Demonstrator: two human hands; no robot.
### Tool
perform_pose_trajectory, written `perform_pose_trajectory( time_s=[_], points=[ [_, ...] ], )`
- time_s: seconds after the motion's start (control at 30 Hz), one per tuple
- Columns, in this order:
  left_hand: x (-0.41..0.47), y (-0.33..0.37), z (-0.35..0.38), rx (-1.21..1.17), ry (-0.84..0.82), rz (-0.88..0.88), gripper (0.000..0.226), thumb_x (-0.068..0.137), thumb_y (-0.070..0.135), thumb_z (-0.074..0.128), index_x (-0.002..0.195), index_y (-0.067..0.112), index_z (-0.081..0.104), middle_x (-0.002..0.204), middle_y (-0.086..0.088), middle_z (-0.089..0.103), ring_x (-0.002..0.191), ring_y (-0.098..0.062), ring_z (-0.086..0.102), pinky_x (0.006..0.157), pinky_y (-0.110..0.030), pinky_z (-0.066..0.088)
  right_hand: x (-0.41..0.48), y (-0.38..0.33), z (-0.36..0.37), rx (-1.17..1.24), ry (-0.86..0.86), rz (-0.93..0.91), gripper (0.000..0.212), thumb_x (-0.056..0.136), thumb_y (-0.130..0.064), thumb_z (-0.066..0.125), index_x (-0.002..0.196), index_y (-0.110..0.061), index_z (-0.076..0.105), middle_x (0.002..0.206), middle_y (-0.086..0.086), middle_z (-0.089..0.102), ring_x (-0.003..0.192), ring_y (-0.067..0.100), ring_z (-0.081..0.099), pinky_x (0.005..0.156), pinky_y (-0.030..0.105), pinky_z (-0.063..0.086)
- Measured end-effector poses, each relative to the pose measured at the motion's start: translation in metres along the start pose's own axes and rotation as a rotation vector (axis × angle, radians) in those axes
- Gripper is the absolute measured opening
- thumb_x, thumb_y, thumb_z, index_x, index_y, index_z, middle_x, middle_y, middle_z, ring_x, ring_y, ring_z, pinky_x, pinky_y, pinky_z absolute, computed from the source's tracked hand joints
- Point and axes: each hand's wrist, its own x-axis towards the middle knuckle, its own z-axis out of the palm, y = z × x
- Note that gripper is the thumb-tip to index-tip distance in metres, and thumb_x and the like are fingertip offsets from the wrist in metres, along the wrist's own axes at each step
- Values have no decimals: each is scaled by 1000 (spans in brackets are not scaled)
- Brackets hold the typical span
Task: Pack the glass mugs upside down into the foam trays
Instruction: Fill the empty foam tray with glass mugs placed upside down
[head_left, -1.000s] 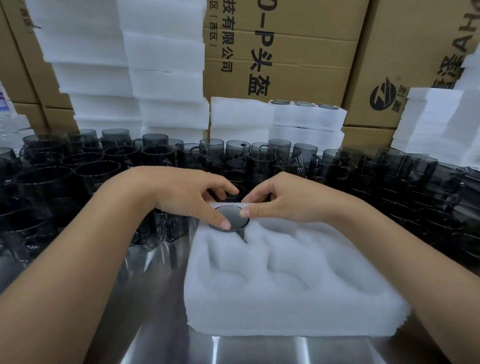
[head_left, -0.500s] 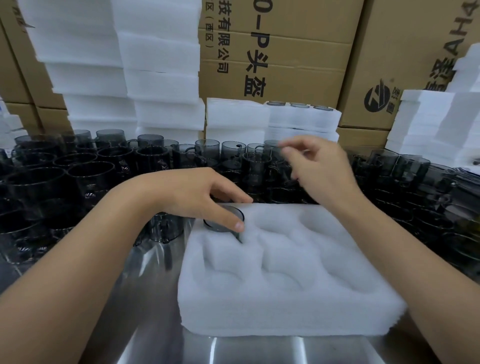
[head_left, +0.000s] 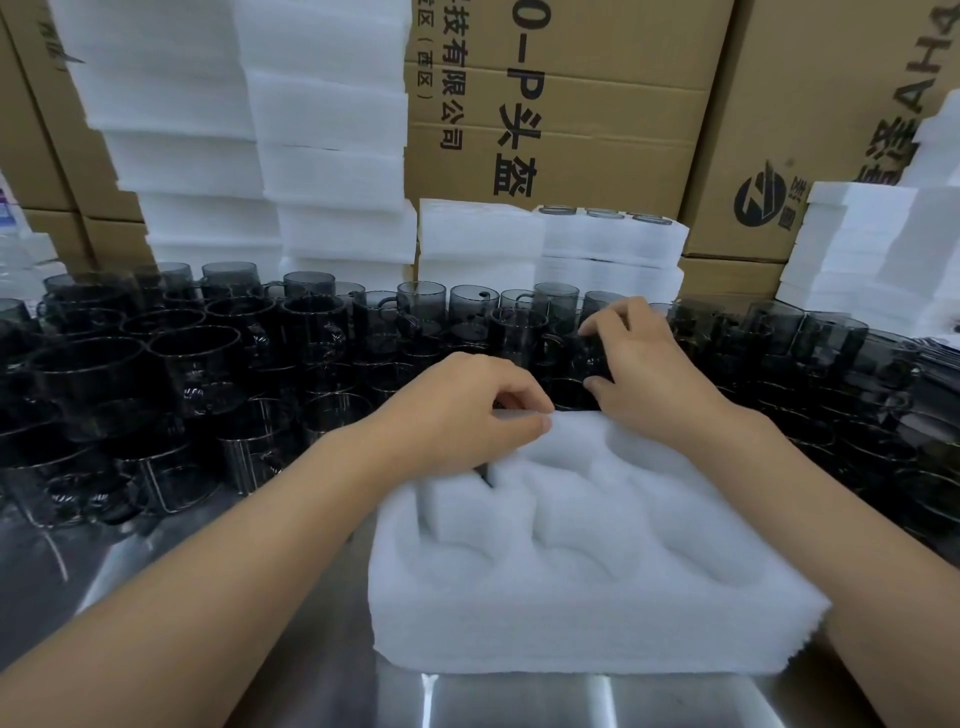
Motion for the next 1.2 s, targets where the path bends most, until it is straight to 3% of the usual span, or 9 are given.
perform_pose_trajectory(
  time_s=[0.17, 0.37, 0.57, 0.63, 0.77, 0.83, 0.97, 1.1, 1.2],
  points=[
    [1, -2, 0, -41, 6, -14, 8, 86, 31, 68, 85, 37, 72, 82, 25, 68, 79, 10, 61, 69, -9, 48, -2, 0, -1, 38, -7, 12, 38, 88, -14, 66, 117, -8, 43, 120, 8, 42, 105, 24, 44, 80, 27, 33],
    [5, -3, -3, -107, 113, -6, 16, 86, 23, 68, 101, 27, 72, 92, 22, 68, 85, 11, 61, 78, -6, 47, -5, -7, -18, 99, 150, 19, 34, 87, -16, 66, 111, -11, 42, 104, 0, 41, 93, 18, 40, 73, 24, 27],
    [12, 5, -2, -686, 245, -202, 63, 79, 47, 67, 133, 19, 51, 95, 8, 73, 88, -5, 70, 76, -20, 55, -17, -33, -27, 280, 383, -210, 38, 76, -17, 76, 105, -10, 53, 87, -11, 44, 72, 4, 38, 70, 6, 31],
    [11, 7, -4, -856, 246, -228, 64, 75, 52, 68, 128, 20, 53, 89, 4, 75, 83, -13, 73, 66, -22, 56, -21, -40, -24, 252, 355, -314, 36, 75, -15, 76, 104, -11, 55, 90, -11, 45, 77, 3, 40, 72, 11, 35],
    [9, 3, -9, -961, 196, -239, 46, 71, 60, 63, 102, 27, 68, 95, -6, 75, 81, -23, 73, 64, -24, 56, -24, -41, -20, 160, 285, -484, 31, 75, -12, 72, 102, -10, 57, 99, 1, 54, 92, 21, 49, 71, 41, 48],
    [9, 0, -10, -986, 171, -236, 43, 73, 58, 65, 103, 28, 69, 102, -8, 74, 87, -24, 73, 66, -23, 55, -25, -38, -20, 205, 292, -525, 32, 75, -15, 73, 103, -9, 58, 108, 3, 53, 95, 18, 51, 70, 42, 51],
    [8, -3, -11, -1056, 142, -205, 43, 71, 54, 71, 105, 28, 70, 109, -6, 72, 89, -21, 71, 69, -23, 55, -26, -38, -20, 337, 373, -544, 51, 76, -27, 67, 121, -17, 46, 133, -1, 33, 81, 2, 46, 65, 26, 47],
    [9, -7, -13, -1100, 115, -193, 22, 75, 40, 70, 96, 34, 74, 115, -6, 70, 83, -18, 71, 72, -25, 55, -24, -38, -16, 351, 397, -449, 67, 77, -28, 67, 136, -22, 35, 135, -8, 25, 70, 15, 50, 59, 36, 49],
    [8, -8, -12, -1021, 50, -119, 26, 78, 33, 70, 103, 41, 71, 116, 0, 70, 97, -16, 70, 77, -26, 55, -22, -34, -13, 359, 357, -395, 71, 75, -28, 69, 138, -20, 36, 134, -10, 25, 86, 14, 50, 66, 42, 53]
  ],
)
